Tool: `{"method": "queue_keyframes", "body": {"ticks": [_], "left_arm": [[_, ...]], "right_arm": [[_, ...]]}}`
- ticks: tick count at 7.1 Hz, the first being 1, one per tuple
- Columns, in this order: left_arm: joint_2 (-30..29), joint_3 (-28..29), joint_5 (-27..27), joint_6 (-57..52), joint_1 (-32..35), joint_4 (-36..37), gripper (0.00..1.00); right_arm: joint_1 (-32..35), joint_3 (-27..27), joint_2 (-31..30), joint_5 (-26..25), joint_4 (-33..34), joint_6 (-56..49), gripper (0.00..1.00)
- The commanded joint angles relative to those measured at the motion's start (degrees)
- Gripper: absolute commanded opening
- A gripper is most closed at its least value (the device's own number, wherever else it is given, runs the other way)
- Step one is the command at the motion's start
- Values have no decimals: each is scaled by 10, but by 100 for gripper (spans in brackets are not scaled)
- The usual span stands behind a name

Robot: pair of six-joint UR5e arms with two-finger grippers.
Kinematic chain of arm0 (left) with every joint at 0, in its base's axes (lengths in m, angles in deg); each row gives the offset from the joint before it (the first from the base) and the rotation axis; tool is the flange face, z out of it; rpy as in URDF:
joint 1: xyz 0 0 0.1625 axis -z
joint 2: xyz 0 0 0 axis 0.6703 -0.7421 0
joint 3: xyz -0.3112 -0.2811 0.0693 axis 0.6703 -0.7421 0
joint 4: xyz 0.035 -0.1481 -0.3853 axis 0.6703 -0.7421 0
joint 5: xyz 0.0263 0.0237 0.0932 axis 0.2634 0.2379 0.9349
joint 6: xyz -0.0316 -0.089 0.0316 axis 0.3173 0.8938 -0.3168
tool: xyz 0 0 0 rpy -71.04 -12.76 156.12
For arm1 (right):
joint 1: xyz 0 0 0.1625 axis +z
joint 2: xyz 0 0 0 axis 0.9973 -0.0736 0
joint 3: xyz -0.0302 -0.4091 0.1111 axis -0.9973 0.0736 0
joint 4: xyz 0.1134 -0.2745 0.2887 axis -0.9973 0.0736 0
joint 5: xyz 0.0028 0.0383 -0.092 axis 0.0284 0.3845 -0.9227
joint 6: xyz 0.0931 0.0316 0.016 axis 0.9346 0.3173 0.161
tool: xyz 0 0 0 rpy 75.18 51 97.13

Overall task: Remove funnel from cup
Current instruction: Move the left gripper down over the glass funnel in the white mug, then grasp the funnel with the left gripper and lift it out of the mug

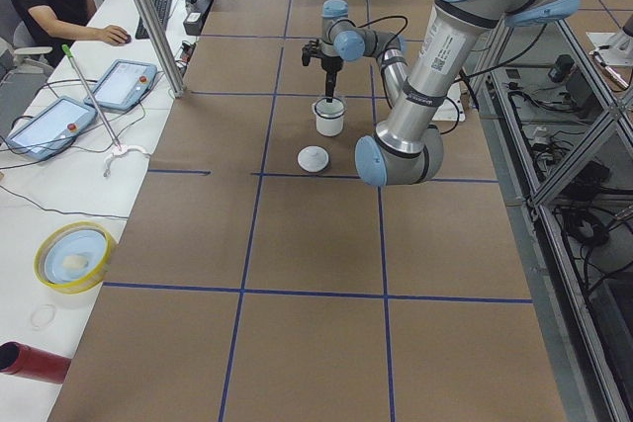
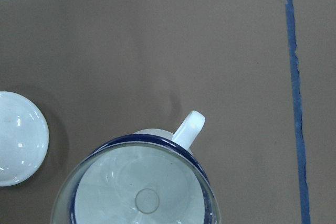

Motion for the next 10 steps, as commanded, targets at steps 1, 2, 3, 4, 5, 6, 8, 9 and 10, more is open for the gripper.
{"method": "queue_keyframes", "body": {"ticks": [1,2,3,4,5,6,8,9,10], "left_arm": [[1,10,0,1,-2,-16,56],[0,8,2,1,-2,-16,25],[0,4,1,1,-2,-14,0],[-2,3,-2,2,-2,-12,0],[-2,1,-4,3,-2,-11,0],[-2,-12,-4,3,-1,-6,0],[-5,-108,-12,-5,39,102,0],[-19,-125,-12,-5,70,140,0],[-33,-135,-12,-5,95,154,0]], "right_arm": [[0,0,0,0,0,0,100],[0,0,0,0,0,0,100],[0,0,0,0,0,0,100],[0,0,0,0,0,0,100],[0,1,0,0,0,0,100],[0,0,0,0,0,0,100],[0,0,0,0,0,0,100],[0,0,0,0,0,0,100],[0,0,0,0,0,0,100]]}}
